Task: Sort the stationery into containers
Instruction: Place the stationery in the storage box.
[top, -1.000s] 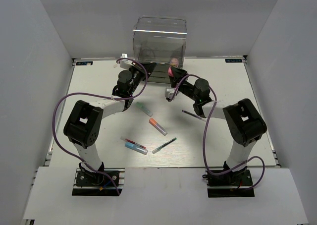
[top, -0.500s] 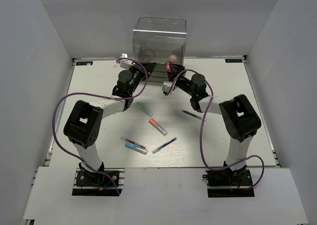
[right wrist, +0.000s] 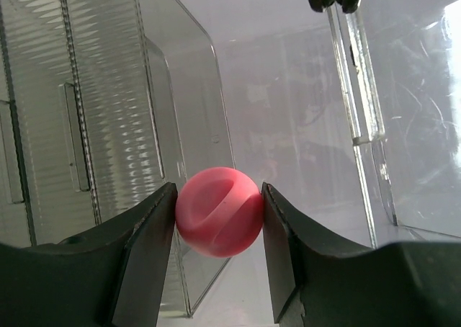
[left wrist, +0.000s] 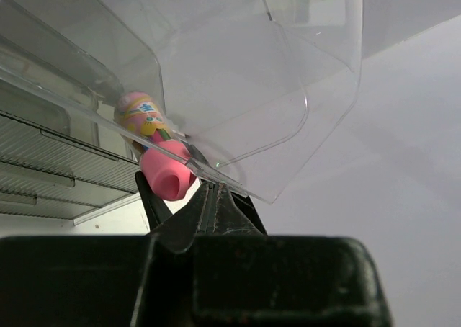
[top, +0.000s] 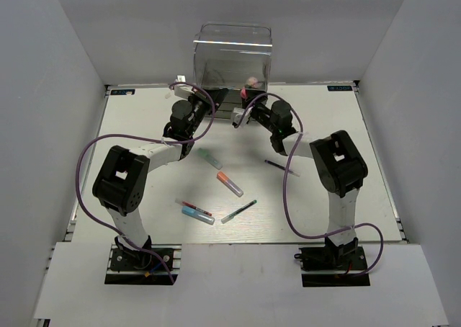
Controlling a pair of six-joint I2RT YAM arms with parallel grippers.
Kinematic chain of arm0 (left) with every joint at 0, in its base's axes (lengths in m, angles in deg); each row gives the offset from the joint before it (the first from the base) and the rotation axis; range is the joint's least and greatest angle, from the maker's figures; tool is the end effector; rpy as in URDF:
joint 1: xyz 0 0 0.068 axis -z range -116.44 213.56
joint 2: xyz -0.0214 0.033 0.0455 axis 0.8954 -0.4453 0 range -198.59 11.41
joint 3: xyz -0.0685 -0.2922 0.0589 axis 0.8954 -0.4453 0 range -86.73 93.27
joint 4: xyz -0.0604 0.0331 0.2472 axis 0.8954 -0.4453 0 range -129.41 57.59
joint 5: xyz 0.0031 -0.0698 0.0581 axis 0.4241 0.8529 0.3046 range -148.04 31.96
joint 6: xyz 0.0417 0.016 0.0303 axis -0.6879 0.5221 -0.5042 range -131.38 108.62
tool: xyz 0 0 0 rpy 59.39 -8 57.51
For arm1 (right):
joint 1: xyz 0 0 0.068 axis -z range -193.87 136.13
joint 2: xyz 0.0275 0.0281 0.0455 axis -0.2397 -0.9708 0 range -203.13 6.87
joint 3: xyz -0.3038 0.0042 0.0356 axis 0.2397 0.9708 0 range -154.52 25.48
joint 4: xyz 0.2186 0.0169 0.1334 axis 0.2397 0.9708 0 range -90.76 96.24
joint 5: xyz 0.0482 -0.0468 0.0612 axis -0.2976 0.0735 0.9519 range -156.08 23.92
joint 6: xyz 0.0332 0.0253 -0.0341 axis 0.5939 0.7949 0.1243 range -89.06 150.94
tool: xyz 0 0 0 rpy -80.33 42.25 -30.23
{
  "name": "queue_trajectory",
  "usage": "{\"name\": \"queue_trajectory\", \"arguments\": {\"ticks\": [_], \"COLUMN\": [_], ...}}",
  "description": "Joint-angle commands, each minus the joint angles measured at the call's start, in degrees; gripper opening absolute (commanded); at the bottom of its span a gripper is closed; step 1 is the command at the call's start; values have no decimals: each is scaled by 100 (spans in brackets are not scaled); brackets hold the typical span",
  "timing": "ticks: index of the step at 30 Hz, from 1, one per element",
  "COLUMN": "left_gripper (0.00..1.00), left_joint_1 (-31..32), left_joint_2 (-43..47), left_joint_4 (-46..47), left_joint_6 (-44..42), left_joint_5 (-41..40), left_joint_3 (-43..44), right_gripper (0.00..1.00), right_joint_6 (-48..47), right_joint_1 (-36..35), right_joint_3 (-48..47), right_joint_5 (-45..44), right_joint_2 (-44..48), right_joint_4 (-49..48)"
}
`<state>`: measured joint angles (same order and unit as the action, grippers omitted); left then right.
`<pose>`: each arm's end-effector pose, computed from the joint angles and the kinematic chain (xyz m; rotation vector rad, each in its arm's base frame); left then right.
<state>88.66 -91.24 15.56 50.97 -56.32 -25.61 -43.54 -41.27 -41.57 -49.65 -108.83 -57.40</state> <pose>0.3739 -0.1763 0.3024 -0.4821 1.5144 -1.2465 0.4035 0.2205 0.2567 -1.2637 0.7189 -0.4691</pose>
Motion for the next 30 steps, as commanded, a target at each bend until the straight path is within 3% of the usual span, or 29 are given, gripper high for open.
{"name": "queue_trajectory", "arguments": {"ticks": [1, 21, 22, 24, 28, 30], "left_gripper": [0, 0, 0, 0, 0, 0], "left_joint_1": [-5, -5, -5, -5, -5, -5], "left_joint_2": [281, 281, 281, 281, 281, 281], "left_joint_4": [266, 266, 266, 266, 266, 266], "left_joint_6": [-56, -56, -56, -56, -56, -56], "left_joint_5": [4, 4, 4, 4, 4, 4], "left_joint_3": [304, 304, 304, 304, 304, 304], "right_gripper": [0, 0, 19, 45, 63, 67], "right_joint_6": [74, 1076, 1084, 1119, 1286, 1357], "right_joint_1": [-11, -231, -240, -231, -240, -222], "right_joint_3": [-327, -1548, -1531, -1426, -1101, -776], "right_joint_5": [-166, -1379, -1379, -1379, -1195, -1045], "right_joint_2": [-58, -673, -664, -621, -270, -138], "right_joint_4": [-391, 127, 127, 75, -40, -92]}}
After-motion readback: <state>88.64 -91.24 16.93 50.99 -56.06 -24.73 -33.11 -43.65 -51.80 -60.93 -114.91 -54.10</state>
